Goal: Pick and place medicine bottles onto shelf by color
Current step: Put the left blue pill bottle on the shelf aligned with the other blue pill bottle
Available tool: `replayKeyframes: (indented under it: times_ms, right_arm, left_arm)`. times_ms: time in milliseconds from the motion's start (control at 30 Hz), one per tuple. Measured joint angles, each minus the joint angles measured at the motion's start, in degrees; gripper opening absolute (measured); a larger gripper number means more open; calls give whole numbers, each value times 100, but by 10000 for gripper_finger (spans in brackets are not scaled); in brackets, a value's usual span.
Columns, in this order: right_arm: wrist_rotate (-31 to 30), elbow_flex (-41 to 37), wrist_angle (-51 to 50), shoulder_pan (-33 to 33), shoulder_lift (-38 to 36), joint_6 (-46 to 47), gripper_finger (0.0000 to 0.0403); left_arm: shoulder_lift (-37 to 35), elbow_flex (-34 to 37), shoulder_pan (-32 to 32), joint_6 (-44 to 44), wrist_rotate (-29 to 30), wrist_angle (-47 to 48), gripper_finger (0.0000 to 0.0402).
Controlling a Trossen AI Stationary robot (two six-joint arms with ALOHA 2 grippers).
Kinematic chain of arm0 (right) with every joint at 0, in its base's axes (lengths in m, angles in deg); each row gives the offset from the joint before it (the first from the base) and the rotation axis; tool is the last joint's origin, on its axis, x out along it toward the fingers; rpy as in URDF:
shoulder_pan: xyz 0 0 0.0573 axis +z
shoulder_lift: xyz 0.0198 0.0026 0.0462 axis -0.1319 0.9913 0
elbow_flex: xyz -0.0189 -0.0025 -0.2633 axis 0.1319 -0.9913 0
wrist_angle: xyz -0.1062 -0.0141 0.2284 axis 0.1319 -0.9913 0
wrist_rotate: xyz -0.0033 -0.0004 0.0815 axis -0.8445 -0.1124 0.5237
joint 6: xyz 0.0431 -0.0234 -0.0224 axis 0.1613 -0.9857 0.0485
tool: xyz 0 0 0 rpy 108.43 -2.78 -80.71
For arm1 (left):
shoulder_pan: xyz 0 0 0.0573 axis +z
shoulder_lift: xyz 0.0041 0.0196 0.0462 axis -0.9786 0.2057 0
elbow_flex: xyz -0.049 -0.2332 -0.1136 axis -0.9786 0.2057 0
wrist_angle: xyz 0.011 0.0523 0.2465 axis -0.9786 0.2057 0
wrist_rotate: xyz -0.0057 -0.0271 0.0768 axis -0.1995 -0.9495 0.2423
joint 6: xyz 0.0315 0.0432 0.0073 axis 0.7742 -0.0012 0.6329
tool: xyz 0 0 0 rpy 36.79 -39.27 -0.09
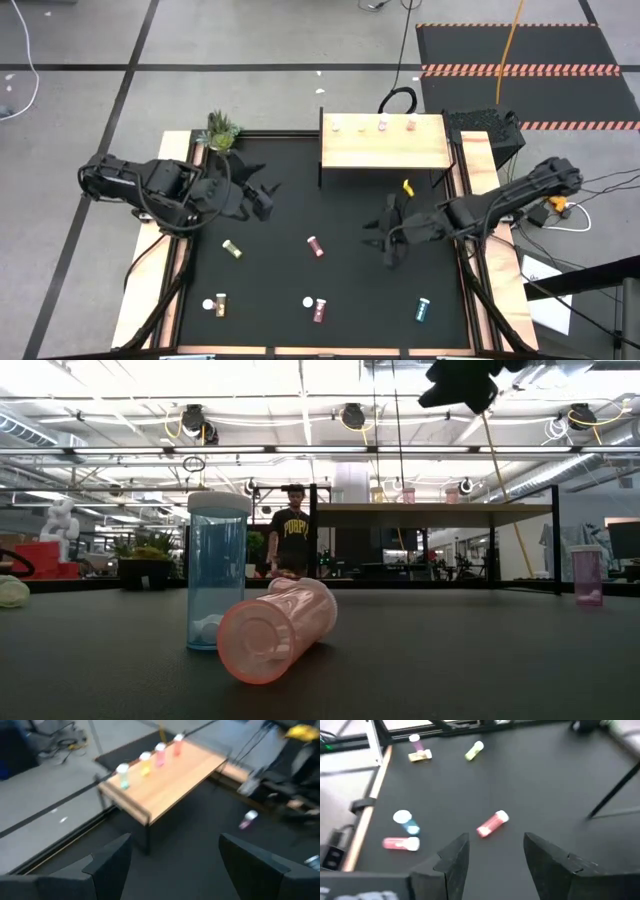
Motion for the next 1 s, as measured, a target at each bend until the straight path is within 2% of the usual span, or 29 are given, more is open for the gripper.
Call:
replayKeyframes:
  times_ms: [133,267,367,467,567,700,800,867,1000]
  right_arm:
    - [21,0,512,76,362,740,175]
    - [-8,6,1296,66,656,1189,156]
    - [-240,7,1755,65,845,1432,145]
    - [-481,7,1983,50,948,1853,140]
    - [-559,7,1858,63,980,2135,140]
    - [-505,4,1671,171,979,2245,139]
    - [-262,6,1677,182,970,2211,139]
    - [-254,7,1683,179,972,2205,139]
    - [-253,7,1744,177,970,1966,139]
  left_arm:
    - [-48,0,0,-1001,-5,1216,296]
    - [-64,82,-89,-2671,-568,2531,296]
    - [-67,536,-377,-3572,-1031,2774,296]
    - [-106,1205,-749,-4096,-1351,2409,296]
    - [-113,1979,-1151,-3222,-1441,914,296]
    - [-30,3059,-1626,-851,-1479,-1923,296]
    - [78,3863,-1854,602,-1475,-3569,296]
    - [153,4381,-1903,1039,-1488,-4462,296]
    - [450,5371,-1891,1250,-1782,-6521,296]
